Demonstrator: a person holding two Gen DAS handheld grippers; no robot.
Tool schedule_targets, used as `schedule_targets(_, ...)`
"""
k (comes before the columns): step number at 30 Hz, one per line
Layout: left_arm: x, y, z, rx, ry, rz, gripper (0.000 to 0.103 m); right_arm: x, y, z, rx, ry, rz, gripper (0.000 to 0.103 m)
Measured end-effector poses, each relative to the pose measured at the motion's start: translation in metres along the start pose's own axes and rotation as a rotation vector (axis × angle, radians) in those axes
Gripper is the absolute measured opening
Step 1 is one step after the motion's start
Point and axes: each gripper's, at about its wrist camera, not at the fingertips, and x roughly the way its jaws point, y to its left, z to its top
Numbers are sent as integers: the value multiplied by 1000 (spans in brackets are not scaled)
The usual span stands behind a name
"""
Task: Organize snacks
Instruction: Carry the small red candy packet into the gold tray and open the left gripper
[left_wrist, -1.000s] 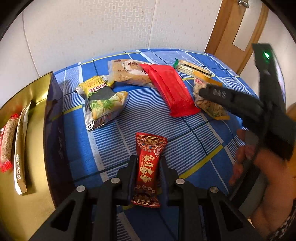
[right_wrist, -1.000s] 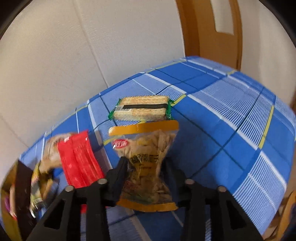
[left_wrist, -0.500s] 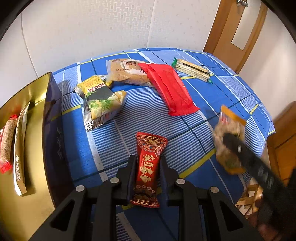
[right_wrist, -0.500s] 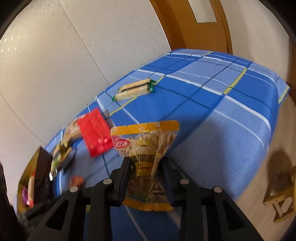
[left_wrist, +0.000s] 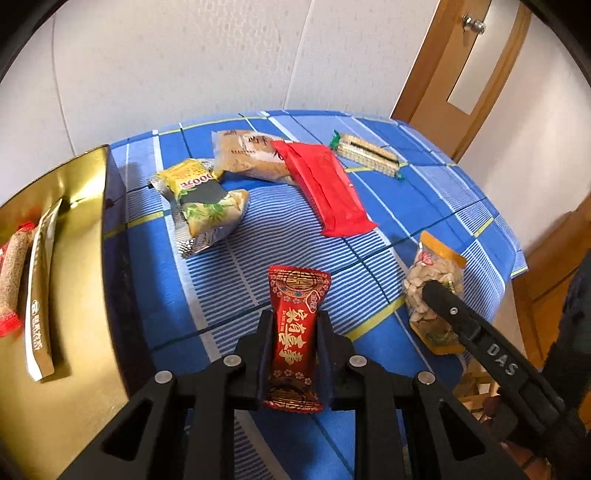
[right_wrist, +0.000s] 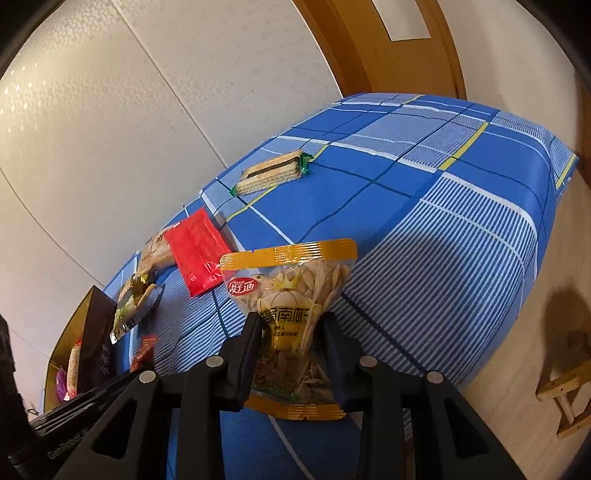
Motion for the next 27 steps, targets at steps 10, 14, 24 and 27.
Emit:
schedule_targets(10,-41,-4,-7,22,-48,-70,22,0,1,-1,-23,-4,-6,34)
schedule_targets(14,-55,9,-1,-10,-60,-87,22,0,0,-1,-27,-8,-4,34)
schedule_targets(24,-73,83,25,-142,-99,-11,22,-1,1,-1,-43,-12,-12,34)
schedule_targets(27,-65,112,33,-207,-70,15,22,-1,2,-1,-43,-12,-12,34)
